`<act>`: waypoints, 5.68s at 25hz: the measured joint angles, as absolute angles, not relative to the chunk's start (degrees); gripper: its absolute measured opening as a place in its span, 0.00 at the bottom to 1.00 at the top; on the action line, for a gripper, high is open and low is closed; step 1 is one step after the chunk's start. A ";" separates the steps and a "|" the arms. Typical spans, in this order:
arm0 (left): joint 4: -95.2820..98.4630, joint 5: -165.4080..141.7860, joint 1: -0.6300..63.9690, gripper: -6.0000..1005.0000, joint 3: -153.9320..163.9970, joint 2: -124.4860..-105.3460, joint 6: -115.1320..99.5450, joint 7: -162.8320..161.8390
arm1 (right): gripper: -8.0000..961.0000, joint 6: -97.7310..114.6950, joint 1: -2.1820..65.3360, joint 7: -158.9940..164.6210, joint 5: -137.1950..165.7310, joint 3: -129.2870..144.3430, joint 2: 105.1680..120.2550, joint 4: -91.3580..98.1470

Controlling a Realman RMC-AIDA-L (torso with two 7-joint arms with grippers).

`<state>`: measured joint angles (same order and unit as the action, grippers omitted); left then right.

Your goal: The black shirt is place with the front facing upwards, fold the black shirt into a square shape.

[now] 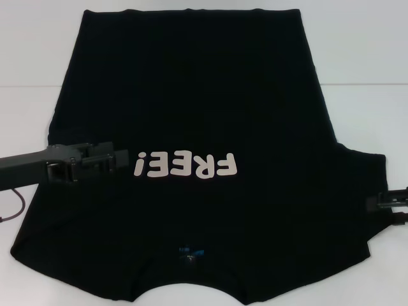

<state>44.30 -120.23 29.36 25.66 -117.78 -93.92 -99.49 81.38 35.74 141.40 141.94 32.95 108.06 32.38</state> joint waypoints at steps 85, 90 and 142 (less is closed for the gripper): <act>39.34 -101.25 26.36 0.70 16.51 -116.01 -103.95 -102.86 | 0.05 90.00 46.63 142.90 144.23 32.90 103.06 36.32; 39.08 -100.33 26.36 0.70 16.46 -116.02 -103.87 -103.09 | 0.05 87.23 49.33 142.91 144.36 38.68 106.42 35.35; 53.35 -120.68 21.22 0.73 12.92 -110.58 -113.80 -126.59 | 0.61 85.55 52.24 141.37 132.10 40.05 104.38 32.58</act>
<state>53.35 -120.68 21.22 12.92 -110.58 -113.80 -126.59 85.55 52.24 141.37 132.10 40.05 104.38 32.58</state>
